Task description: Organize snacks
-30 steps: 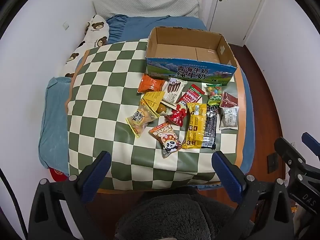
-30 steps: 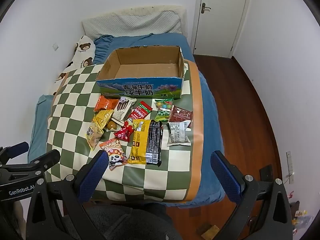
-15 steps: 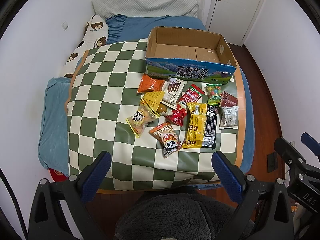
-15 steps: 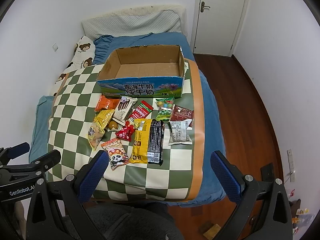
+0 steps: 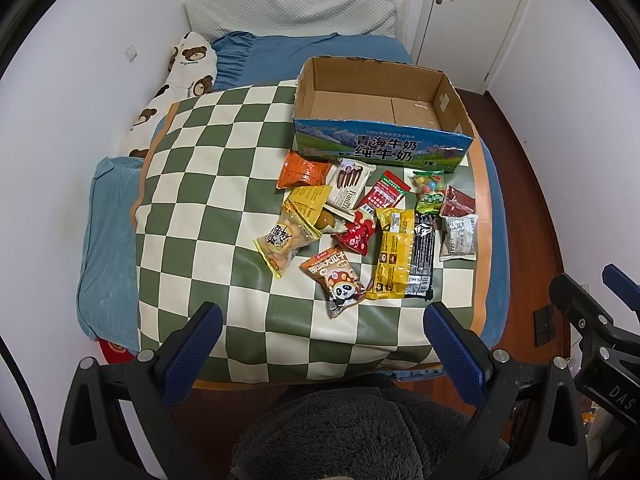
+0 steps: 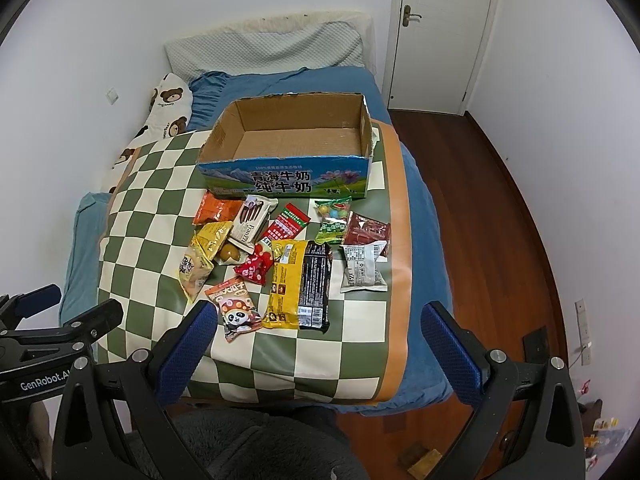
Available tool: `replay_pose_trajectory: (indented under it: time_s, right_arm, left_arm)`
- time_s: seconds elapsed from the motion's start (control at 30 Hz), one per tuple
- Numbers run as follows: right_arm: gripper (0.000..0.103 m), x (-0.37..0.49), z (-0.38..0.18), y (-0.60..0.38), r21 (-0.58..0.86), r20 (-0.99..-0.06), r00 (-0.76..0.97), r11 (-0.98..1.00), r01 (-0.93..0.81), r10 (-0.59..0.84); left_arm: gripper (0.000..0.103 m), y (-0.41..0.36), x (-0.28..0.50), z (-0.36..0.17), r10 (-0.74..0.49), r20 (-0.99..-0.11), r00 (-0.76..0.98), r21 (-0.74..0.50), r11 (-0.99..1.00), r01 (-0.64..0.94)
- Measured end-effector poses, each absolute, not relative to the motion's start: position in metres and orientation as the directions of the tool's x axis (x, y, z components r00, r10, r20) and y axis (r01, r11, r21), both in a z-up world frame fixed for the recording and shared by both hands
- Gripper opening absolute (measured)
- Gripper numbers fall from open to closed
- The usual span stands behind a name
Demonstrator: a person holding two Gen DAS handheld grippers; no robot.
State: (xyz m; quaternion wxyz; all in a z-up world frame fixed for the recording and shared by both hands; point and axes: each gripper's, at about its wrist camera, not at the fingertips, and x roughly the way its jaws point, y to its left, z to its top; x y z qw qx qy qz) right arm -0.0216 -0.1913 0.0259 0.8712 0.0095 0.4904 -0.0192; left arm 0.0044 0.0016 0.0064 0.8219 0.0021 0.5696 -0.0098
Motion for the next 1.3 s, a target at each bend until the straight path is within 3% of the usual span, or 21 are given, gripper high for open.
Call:
replay_pose_trajectory:
  time_s: [1.3]
  right_arm:
    - [0.103,-0.0187,0.0308,-0.1861,0.005,-0.851,0.525,0.999,0.044,-0.019]
  left_arm:
    - [0.103,0.0053,0.0053,0.0085,-0.013,-0.933,0.359,-0.008,1.0,0.016]
